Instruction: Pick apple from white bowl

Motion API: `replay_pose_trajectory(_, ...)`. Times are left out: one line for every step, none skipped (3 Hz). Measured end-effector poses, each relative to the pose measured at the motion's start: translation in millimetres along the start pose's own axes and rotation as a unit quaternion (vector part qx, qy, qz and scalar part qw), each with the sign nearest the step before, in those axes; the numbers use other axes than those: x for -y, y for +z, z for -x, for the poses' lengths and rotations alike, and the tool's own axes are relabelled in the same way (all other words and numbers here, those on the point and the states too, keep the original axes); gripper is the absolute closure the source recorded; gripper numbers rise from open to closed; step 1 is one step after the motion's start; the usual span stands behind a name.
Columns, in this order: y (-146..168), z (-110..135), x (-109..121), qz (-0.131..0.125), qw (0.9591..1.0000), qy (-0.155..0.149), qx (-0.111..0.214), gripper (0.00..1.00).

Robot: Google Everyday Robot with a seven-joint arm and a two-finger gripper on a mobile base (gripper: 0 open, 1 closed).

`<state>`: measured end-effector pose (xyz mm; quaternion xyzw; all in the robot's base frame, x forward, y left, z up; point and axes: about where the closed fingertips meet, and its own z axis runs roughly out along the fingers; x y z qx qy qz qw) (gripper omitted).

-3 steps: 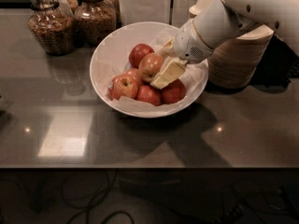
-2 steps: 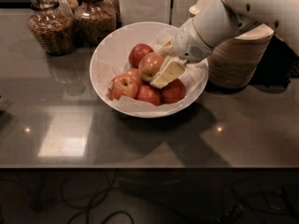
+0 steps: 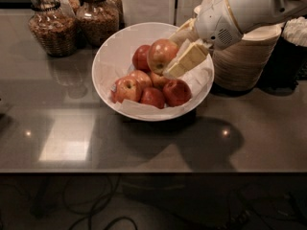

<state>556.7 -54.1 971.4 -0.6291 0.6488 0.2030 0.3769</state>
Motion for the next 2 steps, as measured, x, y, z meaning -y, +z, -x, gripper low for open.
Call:
replay_pose_trajectory(-36.8, 20.7, -3.1, -0.023, 0.9990, -0.008, 0.038, 1.00)
replay_pose_trajectory(-36.8, 20.7, -3.1, -0.023, 0.9990, -0.008, 0.038, 1.00)
